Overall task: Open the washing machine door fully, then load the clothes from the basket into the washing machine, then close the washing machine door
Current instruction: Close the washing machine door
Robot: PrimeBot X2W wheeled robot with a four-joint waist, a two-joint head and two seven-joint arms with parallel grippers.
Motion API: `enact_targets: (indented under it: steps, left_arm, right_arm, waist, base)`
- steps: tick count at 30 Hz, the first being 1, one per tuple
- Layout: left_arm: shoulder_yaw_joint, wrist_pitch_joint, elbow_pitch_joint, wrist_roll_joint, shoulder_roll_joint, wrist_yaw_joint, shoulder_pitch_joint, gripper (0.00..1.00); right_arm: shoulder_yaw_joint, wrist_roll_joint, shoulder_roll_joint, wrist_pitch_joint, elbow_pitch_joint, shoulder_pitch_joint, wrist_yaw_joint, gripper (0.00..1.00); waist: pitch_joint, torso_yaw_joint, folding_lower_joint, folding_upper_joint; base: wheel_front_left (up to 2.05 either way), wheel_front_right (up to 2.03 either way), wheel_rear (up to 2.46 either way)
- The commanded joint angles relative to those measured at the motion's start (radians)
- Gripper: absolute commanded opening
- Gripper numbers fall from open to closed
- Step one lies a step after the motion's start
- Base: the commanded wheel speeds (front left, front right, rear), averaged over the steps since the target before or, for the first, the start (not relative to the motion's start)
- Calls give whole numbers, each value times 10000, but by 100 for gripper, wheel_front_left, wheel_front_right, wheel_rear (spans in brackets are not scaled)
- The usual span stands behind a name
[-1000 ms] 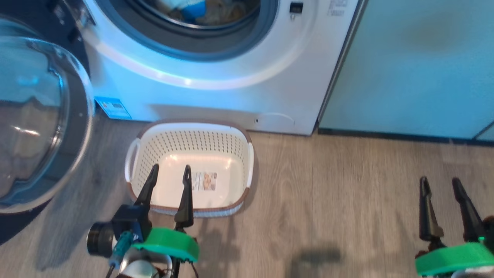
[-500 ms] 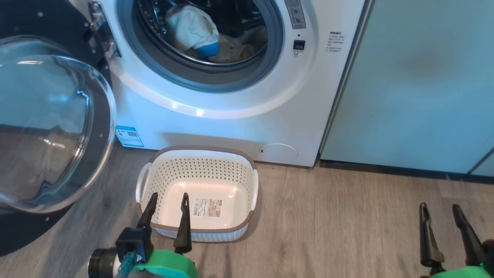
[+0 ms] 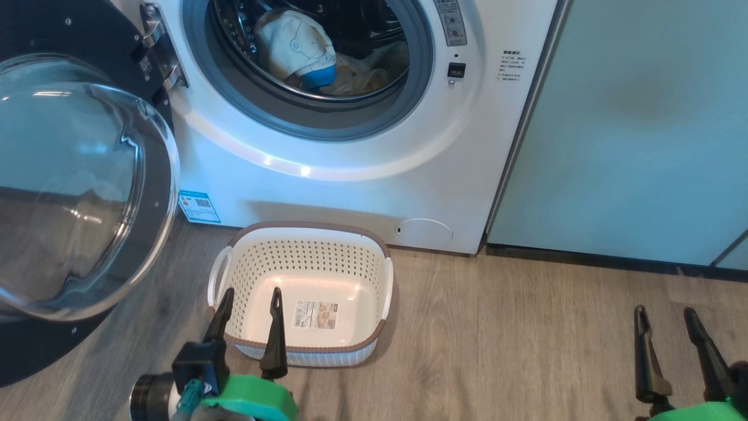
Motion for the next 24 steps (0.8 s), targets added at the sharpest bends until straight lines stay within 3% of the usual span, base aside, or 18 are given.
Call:
enact_targets:
  steps: [1,15,24]
  left_arm:
    - [414,-68,-253,120,41,732,-193,100]
    - [515,-68,-186,329,-44,691,-238,100]
    - [475,-68,-108,395,-96,639,-233,100]
  right_arm:
    - [190,-50,-120,-8,-398,-139,44,100]
    - [199,48,-117,-68,-323,-159,44,100]
    - [193,84,-117,-85,-290,-140,44,100]
  waist:
    - [5,0,0,0]
    - [35,35,0,0]
    - [-71,71,0,0]
  base:
    - [0,0,0]
    - [-3,6,-3]
    - [-103,103,0]
